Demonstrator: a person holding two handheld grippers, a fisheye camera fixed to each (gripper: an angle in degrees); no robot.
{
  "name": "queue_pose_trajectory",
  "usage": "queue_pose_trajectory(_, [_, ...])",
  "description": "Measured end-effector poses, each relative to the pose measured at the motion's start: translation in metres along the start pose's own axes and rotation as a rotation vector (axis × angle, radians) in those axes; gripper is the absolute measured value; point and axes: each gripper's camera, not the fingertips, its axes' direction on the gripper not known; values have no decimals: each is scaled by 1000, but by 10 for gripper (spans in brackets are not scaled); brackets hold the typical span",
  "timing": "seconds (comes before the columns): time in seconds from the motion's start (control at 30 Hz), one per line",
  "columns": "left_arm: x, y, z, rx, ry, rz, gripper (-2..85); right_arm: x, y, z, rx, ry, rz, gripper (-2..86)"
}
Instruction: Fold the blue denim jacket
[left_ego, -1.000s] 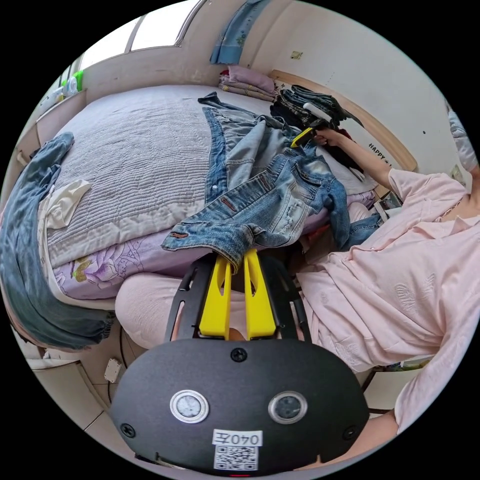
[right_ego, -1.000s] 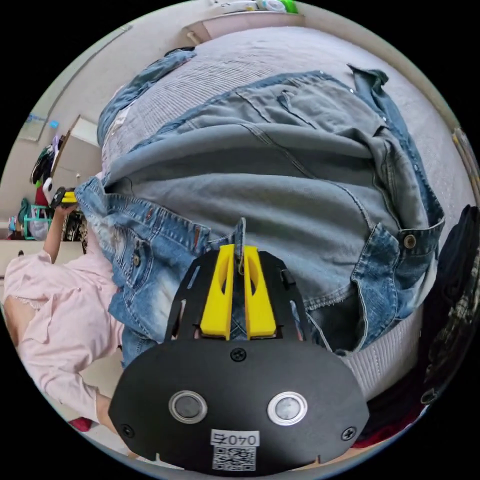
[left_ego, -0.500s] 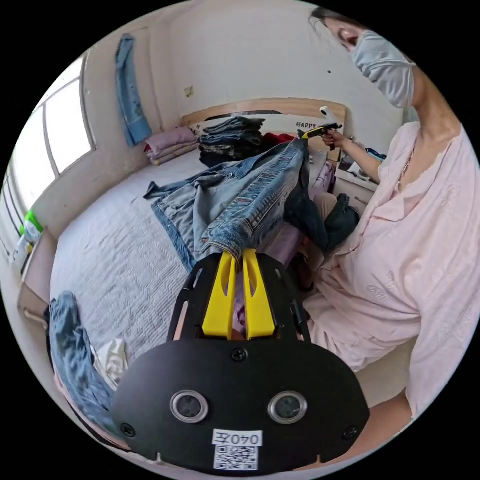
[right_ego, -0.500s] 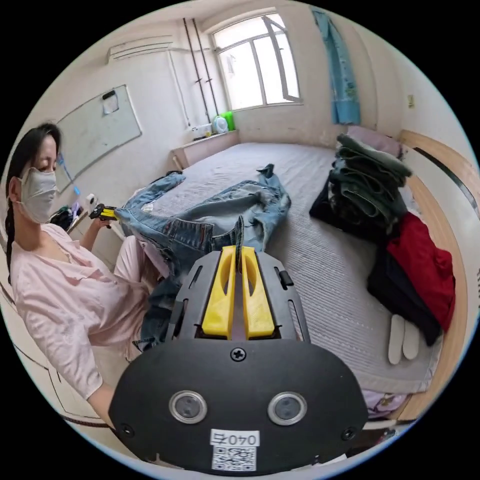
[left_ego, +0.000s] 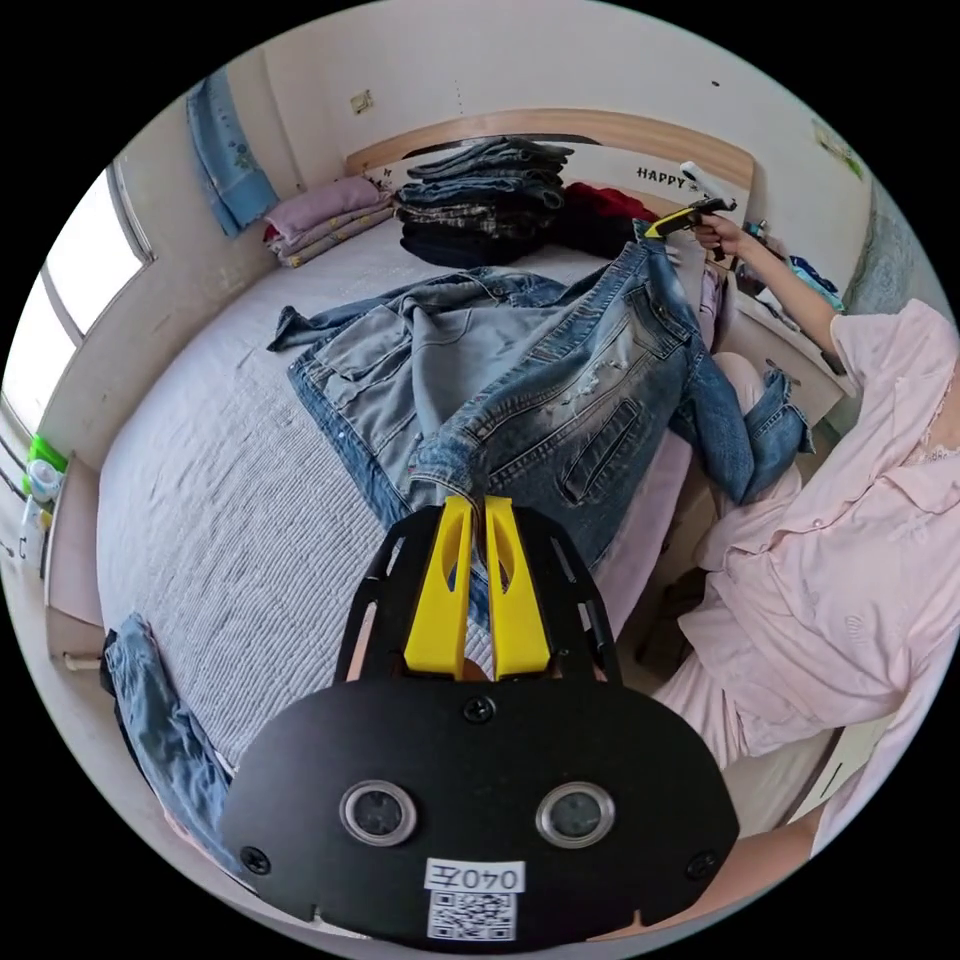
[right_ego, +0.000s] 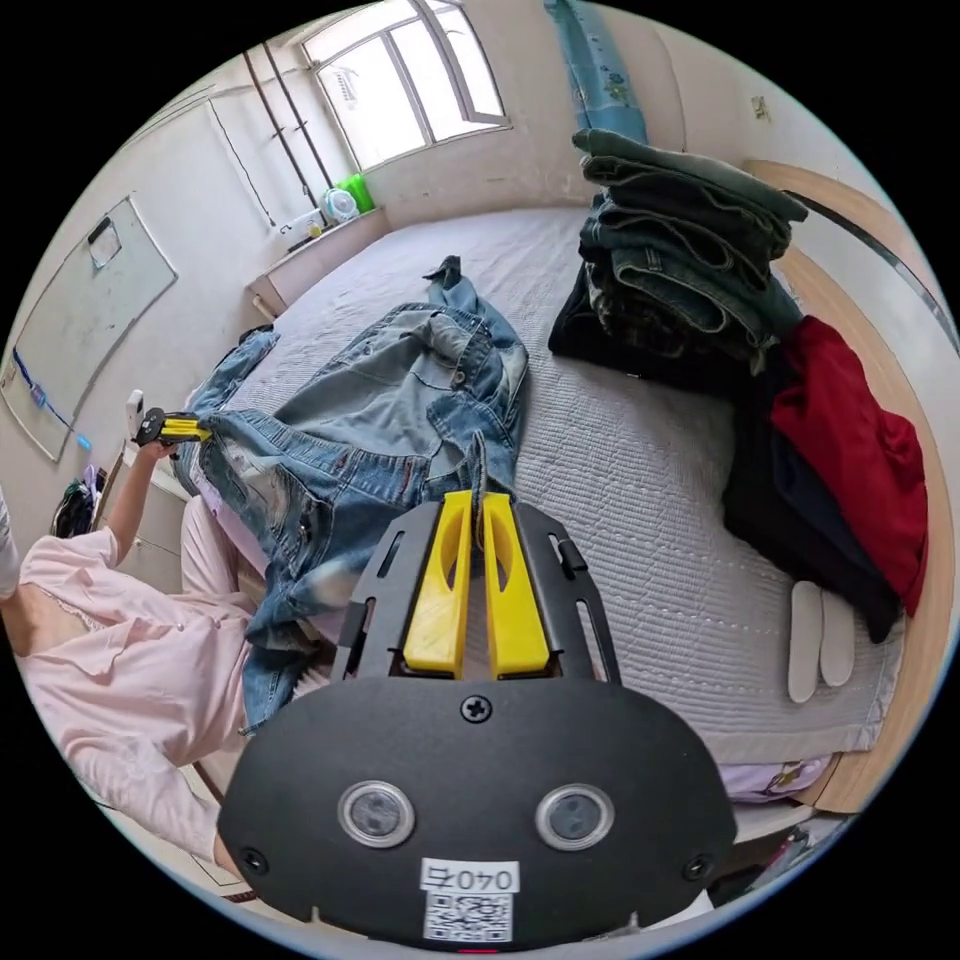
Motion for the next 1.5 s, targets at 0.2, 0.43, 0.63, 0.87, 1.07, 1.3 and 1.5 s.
queue_pose_trajectory(0.2, [-14,27,73,-182,171,-149,-13,17,-24,114,-302,22,104,-9])
queue_pose_trajectory(0.43, [-8,38,27,-10,184,-212,-11,1,-38,86,-133,-39,91,-8])
queue_pose_trajectory(0.63, [-34,29,78,-187,258,-410,0,9,-53,138,-311,-47,209,29])
queue_pose_trajectory(0.87, [-18,53,-28,26,-17,-526,-8,-51,-37,46,-119,78,234,142])
queue_pose_trajectory(1.07, [71,-21,5,48,63,-218,-9,-220,-43,66,-123,-91,-150,55])
queue_pose_trajectory(1.3, [59,-7,87,-141,201,-460,-9,-292,-11,162,-380,-11,-296,-6])
queue_pose_trajectory(1.5, [92,-25,85,-160,39,-406,-9,-342,-15,159,-432,197,-462,-9])
